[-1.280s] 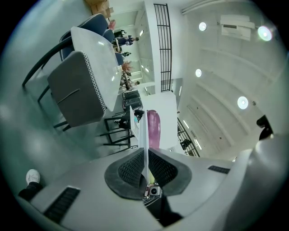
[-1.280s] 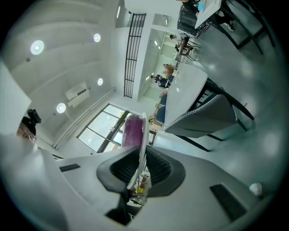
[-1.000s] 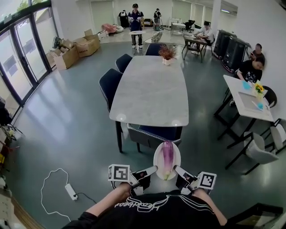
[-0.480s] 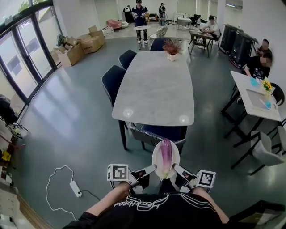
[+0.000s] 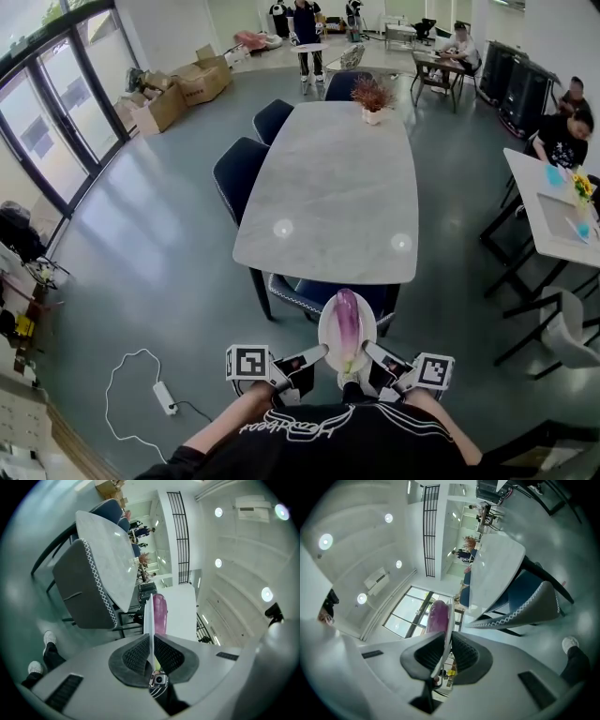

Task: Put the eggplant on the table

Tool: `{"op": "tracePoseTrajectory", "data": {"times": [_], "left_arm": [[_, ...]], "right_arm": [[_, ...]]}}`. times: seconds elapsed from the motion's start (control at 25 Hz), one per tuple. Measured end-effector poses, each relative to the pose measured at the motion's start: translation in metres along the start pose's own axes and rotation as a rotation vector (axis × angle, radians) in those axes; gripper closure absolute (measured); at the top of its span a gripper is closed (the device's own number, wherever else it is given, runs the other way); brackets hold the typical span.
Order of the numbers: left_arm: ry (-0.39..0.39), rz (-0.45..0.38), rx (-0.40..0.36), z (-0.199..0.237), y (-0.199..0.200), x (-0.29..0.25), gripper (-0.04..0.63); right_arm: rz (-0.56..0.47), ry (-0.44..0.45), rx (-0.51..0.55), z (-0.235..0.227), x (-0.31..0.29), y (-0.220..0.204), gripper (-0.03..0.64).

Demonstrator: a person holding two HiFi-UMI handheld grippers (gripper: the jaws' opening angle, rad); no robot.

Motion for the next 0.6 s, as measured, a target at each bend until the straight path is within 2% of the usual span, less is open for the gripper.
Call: {"op": "tracePoseTrajectory", "data": {"times": [0.32,0.6], "left_arm": [[0.005,0.022,-0.028,-0.025,0.065,-0.074,0.577],[0.021,0.009,-0.022,-0.035,0.104,-0.125,0.575]], "right_arm": [[-0.018,0.005,0.006,-0.025,-0.007,0.094,0.563],[-0.005,0.013,-0.015,-0.053,-0.011,0.155,0.563]]}}
Point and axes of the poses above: the fingertips, and each gripper's own axes: x backward along the fingers, z to its left, y out of its top, the point moved 4 cm from there along x, backward along the fingers, and after that the axes turned 14 degrees about y, right-handed, at the moved point
